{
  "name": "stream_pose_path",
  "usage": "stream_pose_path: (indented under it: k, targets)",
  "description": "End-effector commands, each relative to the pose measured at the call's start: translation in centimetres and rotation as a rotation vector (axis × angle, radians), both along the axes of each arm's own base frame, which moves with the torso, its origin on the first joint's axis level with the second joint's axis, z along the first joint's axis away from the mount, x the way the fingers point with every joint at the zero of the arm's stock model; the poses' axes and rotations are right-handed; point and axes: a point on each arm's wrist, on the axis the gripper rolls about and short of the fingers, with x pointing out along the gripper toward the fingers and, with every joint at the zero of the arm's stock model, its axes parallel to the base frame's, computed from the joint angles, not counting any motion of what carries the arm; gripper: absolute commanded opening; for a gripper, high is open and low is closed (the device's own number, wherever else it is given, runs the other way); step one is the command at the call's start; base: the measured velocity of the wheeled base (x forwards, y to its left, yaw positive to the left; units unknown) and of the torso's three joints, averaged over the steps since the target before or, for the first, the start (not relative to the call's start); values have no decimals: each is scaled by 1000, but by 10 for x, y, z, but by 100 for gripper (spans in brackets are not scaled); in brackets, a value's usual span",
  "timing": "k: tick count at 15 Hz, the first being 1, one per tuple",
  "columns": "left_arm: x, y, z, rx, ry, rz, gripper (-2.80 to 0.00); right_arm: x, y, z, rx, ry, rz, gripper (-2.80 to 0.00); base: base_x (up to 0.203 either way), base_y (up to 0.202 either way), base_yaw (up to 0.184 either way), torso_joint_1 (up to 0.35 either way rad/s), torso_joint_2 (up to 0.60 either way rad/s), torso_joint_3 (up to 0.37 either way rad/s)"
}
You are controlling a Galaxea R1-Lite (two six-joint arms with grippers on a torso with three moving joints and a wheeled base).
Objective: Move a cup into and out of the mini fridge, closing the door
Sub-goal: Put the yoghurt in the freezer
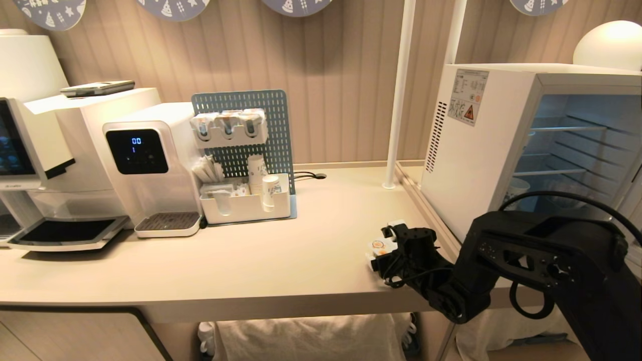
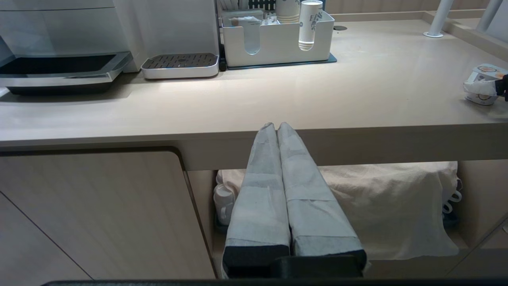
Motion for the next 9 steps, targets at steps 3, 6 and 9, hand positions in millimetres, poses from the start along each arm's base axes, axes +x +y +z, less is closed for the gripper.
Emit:
stream_pose_path:
  k: [3, 6, 9]
  targets:
    - [0, 0, 0, -6, 1, 1, -280, 1, 1, 2, 0, 4, 1, 0, 0, 0, 0, 0, 0, 0]
    - [0, 0, 0, -8, 1, 1, -280, -1, 0, 5, 22, 7, -9, 0, 0, 0, 0, 0, 0, 0]
    - [0, 0, 0, -8, 1, 1, -280, -6, 0, 8, 39, 16, -16, 0, 0, 0, 0, 0, 0, 0]
